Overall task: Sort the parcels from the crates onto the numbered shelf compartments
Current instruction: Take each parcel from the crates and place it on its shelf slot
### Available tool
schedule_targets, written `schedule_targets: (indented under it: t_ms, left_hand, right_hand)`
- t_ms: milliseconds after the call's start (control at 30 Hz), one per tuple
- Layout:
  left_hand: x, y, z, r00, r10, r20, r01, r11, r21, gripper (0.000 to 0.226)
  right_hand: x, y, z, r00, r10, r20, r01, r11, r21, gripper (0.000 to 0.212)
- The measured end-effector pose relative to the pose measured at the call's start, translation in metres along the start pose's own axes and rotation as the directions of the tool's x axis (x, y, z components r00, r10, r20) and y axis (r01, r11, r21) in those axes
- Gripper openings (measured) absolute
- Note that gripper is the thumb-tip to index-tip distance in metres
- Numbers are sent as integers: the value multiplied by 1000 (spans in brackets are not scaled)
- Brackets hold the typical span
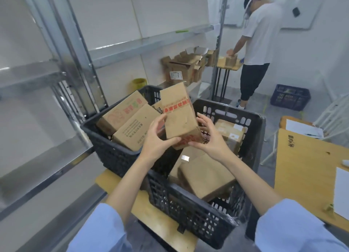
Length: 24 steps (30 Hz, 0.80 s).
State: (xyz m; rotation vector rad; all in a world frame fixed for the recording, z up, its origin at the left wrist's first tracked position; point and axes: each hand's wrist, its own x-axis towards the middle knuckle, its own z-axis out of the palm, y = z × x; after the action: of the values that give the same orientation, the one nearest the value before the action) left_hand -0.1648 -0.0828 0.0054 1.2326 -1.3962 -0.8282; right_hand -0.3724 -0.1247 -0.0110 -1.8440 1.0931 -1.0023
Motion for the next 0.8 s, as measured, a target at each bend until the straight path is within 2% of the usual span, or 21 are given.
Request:
schedule_targets:
  t_ms: [67, 167, 433, 600, 800]
  left_hand:
    - [-10, 7, -6, 999, 31, -18, -30, 999, 32, 81]
    - [-21, 15, -15, 998, 42, -43, -40, 998, 46, 79]
    - [-47, 19, -39, 991, 46, -123, -27, 988, 150, 89]
    - [-62, 23, -53, 988, 36, -152, -9, 984, 177, 103]
    - [-79, 17, -86, 970, -2, -243, 64, 967, 248, 100]
  right_hand:
    - [-2, -7, 6, 999, -38, 25, 39, 998, -56, 100]
    - [-2, -12, 15, 994, -98, 53, 102, 991, -84, 98]
    - [4, -29, 32, 964, -89, 252, 80, 996, 45, 98]
    - [5, -45, 53, 946, -113, 304, 77, 989, 126, 95]
    - [10, -55, 88, 920, -165, 356, 121, 982, 142, 100]
